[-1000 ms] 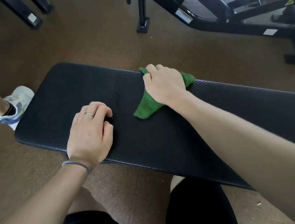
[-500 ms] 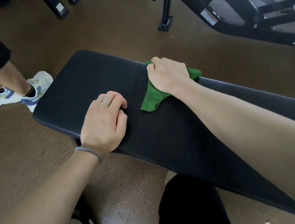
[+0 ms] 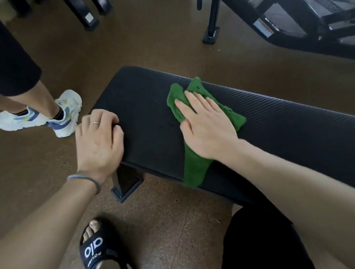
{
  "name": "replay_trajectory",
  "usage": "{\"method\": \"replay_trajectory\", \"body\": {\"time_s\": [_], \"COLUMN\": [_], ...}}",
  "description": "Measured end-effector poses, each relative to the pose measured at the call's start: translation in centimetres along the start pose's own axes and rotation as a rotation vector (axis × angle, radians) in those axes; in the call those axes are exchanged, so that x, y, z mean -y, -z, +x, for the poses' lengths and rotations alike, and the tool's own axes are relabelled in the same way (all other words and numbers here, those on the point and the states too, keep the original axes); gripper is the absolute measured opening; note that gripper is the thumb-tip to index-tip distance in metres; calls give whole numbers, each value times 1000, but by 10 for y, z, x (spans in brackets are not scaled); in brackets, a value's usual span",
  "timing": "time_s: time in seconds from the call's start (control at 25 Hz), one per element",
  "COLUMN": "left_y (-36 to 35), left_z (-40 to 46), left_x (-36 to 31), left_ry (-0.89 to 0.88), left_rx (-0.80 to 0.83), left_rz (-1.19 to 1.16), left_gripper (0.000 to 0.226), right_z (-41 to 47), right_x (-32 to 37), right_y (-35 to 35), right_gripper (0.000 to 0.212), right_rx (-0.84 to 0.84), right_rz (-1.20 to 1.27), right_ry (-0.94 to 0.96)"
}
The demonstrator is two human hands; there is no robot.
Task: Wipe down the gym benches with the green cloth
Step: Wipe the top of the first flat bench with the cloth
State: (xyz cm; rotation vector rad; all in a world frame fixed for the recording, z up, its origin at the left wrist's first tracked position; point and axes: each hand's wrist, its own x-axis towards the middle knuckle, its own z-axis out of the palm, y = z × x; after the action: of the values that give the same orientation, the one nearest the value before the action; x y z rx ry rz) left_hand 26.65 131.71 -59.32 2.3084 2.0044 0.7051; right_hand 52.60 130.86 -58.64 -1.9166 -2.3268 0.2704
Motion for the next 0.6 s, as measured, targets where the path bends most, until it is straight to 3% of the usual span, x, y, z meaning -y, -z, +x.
{"method": "replay_trajectory", "body": {"time_s": [0.12, 0.24, 0.4, 0.6], "left_y": [-10, -9, -12, -10], "left_z": [-2, -1, -4, -3], "left_x": [-3, 2, 2, 5], "left_ry": [-2, -10, -26, -17], "left_rx": [-28, -51, -63, -47], "left_rz": [-19, -28, -42, -39], "left_gripper": [20, 22, 23, 20], "right_z": [43, 30, -68, -113], "right_x": [7, 24, 60, 20], "right_y": [-2, -4, -12, -6], "right_gripper": [60, 62, 61, 64], "right_rx": [30, 12, 4, 74], "right_rz": [-6, -4, -37, -264], "right_ry": [-89, -87, 177, 444]}}
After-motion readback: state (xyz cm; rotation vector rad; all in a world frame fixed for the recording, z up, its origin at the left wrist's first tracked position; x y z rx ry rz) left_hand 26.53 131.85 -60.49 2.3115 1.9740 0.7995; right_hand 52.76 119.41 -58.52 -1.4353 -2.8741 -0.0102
